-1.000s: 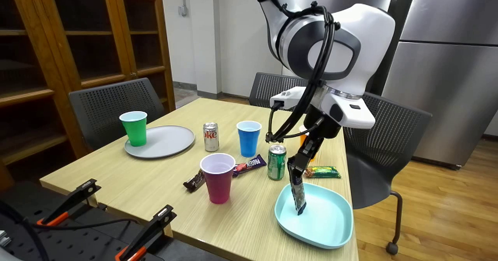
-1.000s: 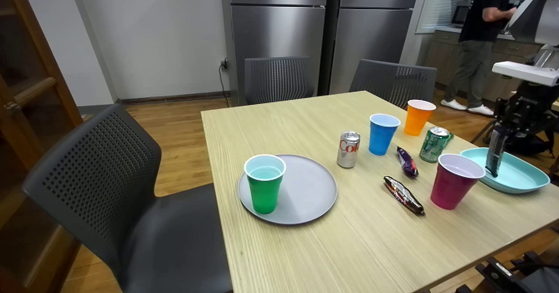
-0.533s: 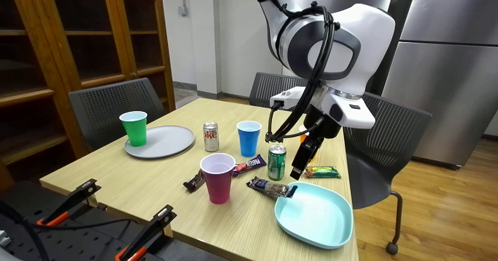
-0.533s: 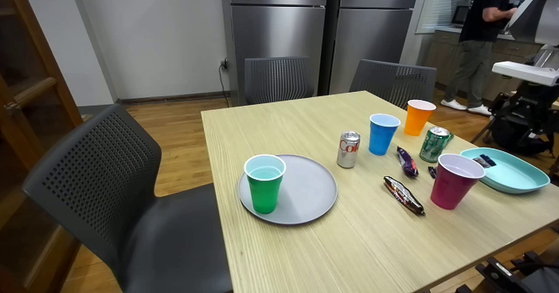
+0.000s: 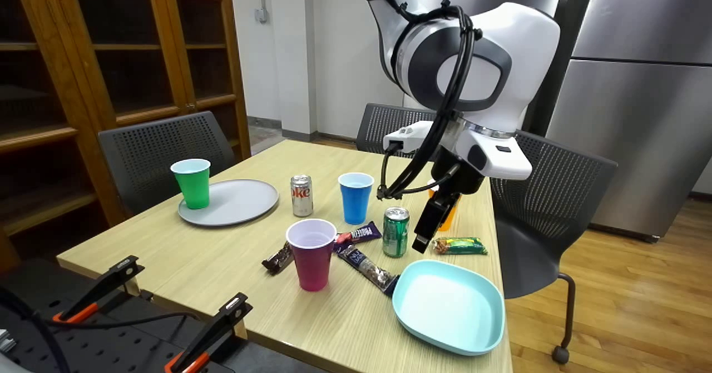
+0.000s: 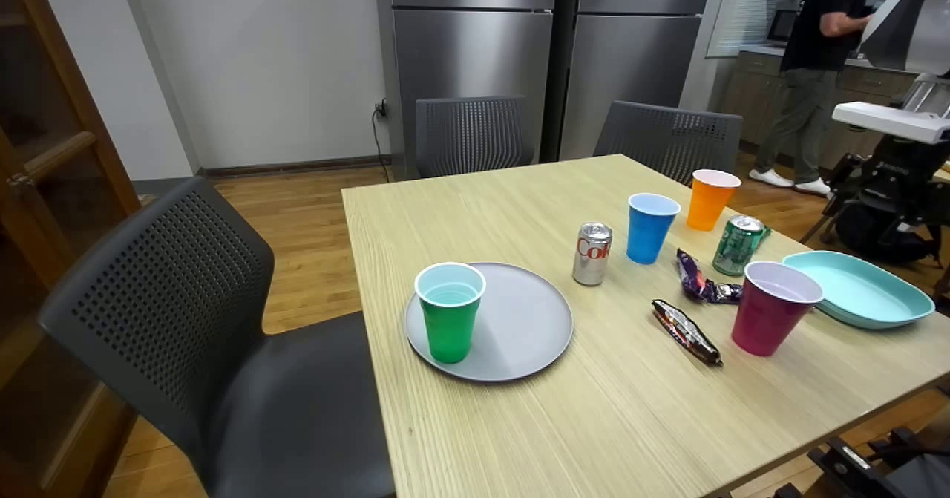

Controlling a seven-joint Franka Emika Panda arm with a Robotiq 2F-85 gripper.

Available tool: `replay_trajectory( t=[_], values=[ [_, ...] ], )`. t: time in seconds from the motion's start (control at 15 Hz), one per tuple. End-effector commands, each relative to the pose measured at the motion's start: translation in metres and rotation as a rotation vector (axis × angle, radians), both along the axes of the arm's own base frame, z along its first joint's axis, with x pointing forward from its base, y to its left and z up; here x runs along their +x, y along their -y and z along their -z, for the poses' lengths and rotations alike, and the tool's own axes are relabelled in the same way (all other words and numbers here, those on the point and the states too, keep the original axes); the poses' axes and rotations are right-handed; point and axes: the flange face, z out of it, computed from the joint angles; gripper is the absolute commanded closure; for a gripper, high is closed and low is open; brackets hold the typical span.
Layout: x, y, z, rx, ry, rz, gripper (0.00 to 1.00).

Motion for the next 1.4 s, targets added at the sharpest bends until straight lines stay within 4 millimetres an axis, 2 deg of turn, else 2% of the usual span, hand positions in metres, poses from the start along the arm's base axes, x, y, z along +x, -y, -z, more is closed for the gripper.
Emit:
replay_trajectory(
  t=[0.0, 0.4, 0.47, 0.67, 1.2, 1.33],
  values=[
    [-0.002, -0.024, -0.014, 0.006, 0.017, -0.031, 0.0],
    [-0.008, -0.076, -0.022, -0.015, 0.038, -0.105, 0.0],
    [0.001, -0.055, -0.011, 0.0, 0.016, -0.075, 0.0],
    [-0.001, -0.073, -0.013, -0.006, 0.022, -0.097, 0.0],
    [-0.002, -0.073, -0.013, -0.009, 0.023, -0.096, 0.0],
    [0.006, -0.082, 0.002, -0.01, -0.006, -0.076, 0.0]
  ],
)
